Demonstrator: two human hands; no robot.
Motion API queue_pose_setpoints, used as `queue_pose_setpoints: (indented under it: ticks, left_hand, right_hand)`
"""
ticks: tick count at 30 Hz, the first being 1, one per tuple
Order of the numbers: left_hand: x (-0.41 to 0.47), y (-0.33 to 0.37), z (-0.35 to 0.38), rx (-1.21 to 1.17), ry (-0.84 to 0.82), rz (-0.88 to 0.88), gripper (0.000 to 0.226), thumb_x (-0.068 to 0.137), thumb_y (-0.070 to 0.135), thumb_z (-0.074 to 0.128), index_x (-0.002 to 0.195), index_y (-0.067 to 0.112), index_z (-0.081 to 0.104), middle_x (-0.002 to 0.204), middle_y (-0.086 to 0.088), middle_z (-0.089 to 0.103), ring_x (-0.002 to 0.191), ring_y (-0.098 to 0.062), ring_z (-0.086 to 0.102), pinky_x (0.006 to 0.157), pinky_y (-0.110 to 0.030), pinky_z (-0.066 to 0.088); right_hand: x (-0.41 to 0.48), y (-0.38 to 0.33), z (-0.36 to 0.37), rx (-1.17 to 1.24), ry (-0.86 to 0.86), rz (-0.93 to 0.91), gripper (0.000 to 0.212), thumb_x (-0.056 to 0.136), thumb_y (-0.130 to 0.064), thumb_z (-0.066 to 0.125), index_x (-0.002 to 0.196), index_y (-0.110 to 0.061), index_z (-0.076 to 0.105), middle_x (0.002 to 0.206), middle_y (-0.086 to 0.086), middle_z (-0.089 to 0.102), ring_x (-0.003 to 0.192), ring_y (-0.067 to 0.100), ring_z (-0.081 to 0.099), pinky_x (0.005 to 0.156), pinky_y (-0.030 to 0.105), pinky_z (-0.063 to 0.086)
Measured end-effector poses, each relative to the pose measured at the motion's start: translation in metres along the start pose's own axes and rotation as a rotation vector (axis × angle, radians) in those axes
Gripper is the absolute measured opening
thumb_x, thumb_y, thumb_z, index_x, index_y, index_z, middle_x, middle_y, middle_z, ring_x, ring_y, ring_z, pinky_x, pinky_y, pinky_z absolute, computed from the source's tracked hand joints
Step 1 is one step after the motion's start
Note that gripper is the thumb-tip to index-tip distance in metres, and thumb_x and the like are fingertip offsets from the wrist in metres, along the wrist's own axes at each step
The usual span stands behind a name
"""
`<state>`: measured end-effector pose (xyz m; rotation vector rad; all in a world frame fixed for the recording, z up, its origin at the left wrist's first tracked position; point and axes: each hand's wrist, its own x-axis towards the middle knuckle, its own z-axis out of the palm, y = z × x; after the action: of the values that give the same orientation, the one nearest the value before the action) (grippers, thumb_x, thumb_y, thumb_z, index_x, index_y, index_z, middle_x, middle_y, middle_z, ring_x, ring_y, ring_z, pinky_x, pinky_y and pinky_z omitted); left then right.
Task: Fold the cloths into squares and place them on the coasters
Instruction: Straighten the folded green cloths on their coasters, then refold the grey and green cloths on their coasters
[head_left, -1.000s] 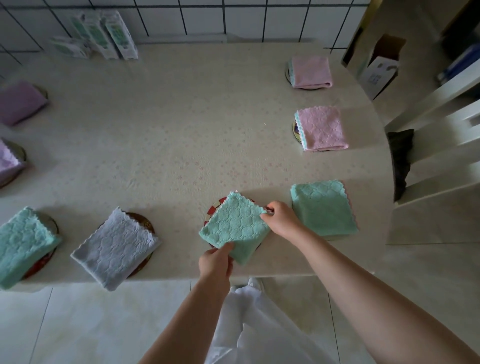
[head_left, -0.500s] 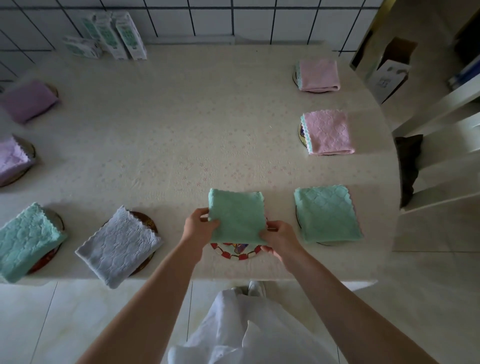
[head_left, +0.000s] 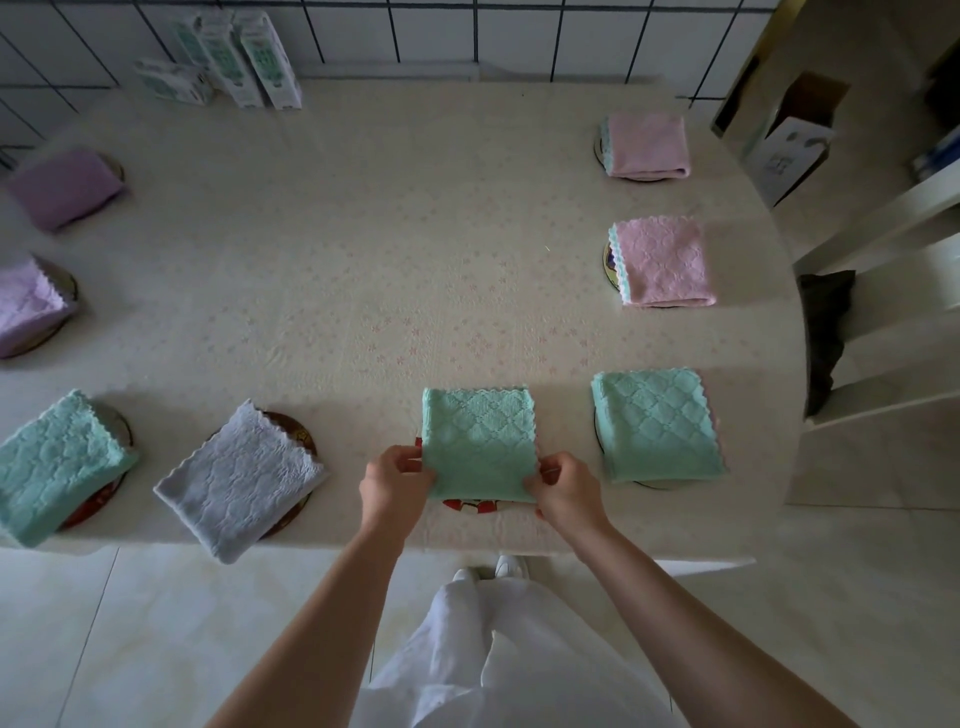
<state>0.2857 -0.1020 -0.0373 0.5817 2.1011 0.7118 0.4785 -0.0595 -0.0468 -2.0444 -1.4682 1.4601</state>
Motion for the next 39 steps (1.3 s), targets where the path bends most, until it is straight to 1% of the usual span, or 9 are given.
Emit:
queue_pose_setpoints:
  ticks: [6,10,14,20,27,30,35,38,39]
  left_hand:
    - [-0.005,-0.001,0.0,0.099,0.023,0.059,0.022,0.082,0.01,0.069,0.104,0.012,0.067,0.089,0.001,0.065,0.084,-0.018,0.06,0.075,-0.026,0.047]
    - [-0.006,-0.009,-0.012,0.089,0.043,0.071,0.021,0.083,0.01,0.067,0.103,0.012,0.067,0.09,0.0,0.067,0.088,-0.02,0.063,0.078,-0.028,0.05]
    - [-0.006,-0.018,-0.043,0.077,0.11,0.077,0.02,0.083,0.011,0.064,0.103,0.015,0.067,0.088,0.001,0.067,0.082,-0.018,0.062,0.072,-0.028,0.051]
    - [0.004,-0.04,-0.105,0.08,0.225,0.072,0.021,0.085,0.012,0.058,0.102,0.017,0.069,0.083,0.002,0.065,0.081,-0.019,0.061,0.071,-0.029,0.05]
    - [0.027,-0.083,-0.188,0.026,0.161,0.016,0.017,0.085,0.012,0.061,0.1,0.019,0.066,0.09,0.0,0.065,0.076,-0.016,0.06,0.061,-0.024,0.045]
    - [0.039,-0.099,-0.21,0.021,0.143,-0.008,0.015,0.084,0.014,0.062,0.098,0.019,0.065,0.091,0.001,0.066,0.081,-0.022,0.062,0.067,-0.029,0.047]
    - [0.053,-0.116,-0.224,-0.178,0.09,-0.205,0.012,0.078,0.008,0.066,0.087,0.011,0.06,0.078,-0.01,0.069,0.078,-0.03,0.067,0.08,-0.047,0.056]
    - [0.05,-0.115,-0.223,-0.306,0.002,-0.321,0.005,0.081,0.001,0.064,0.078,0.004,0.065,0.072,-0.015,0.069,0.068,-0.025,0.063,0.08,-0.04,0.055]
    - [0.048,-0.113,-0.222,-0.344,-0.022,-0.355,0.012,0.082,-0.001,0.063,0.072,0.005,0.064,0.071,-0.017,0.068,0.067,-0.024,0.061,0.079,-0.038,0.054]
  right_hand:
    - [-0.004,-0.003,-0.002,-0.248,0.015,-0.103,0.016,0.087,-0.02,0.06,0.098,-0.01,0.056,0.094,0.004,0.064,0.084,0.021,0.06,0.072,0.037,0.051]
    - [-0.011,-0.014,-0.004,-0.502,0.152,-0.227,0.015,0.091,-0.019,0.052,0.105,-0.016,0.052,0.105,0.002,0.057,0.09,0.02,0.057,0.071,0.033,0.049]
    - [-0.028,-0.031,0.008,-0.639,0.166,-0.348,0.026,0.09,-0.017,0.05,0.116,-0.017,0.049,0.114,0.001,0.054,0.103,0.022,0.052,0.074,0.033,0.046]
    - [-0.039,-0.06,0.062,-0.628,0.09,-0.403,0.03,0.09,-0.018,0.049,0.12,-0.017,0.048,0.116,0.002,0.055,0.109,0.021,0.051,0.082,0.037,0.049]
    - [-0.05,-0.107,0.154,-0.538,0.021,-0.457,0.027,0.091,-0.019,0.049,0.117,-0.014,0.053,0.112,0.005,0.059,0.101,0.022,0.058,0.082,0.037,0.051]
    - [-0.053,-0.125,0.193,-0.511,-0.005,-0.463,0.027,0.09,-0.02,0.052,0.116,-0.013,0.054,0.112,0.007,0.058,0.1,0.022,0.058,0.084,0.039,0.051]
    - [-0.046,-0.15,0.231,-0.532,-0.047,-0.427,0.029,0.091,-0.022,0.052,0.117,-0.01,0.054,0.117,0.01,0.056,0.105,0.027,0.056,0.088,0.037,0.048]
    - [-0.038,-0.159,0.239,-0.572,-0.075,-0.353,0.031,0.09,-0.025,0.052,0.117,-0.009,0.053,0.118,0.012,0.055,0.105,0.029,0.055,0.09,0.039,0.047]
    - [-0.036,-0.161,0.24,-0.579,-0.08,-0.324,0.03,0.09,-0.026,0.053,0.115,-0.009,0.053,0.116,0.012,0.055,0.104,0.03,0.056,0.09,0.04,0.047]
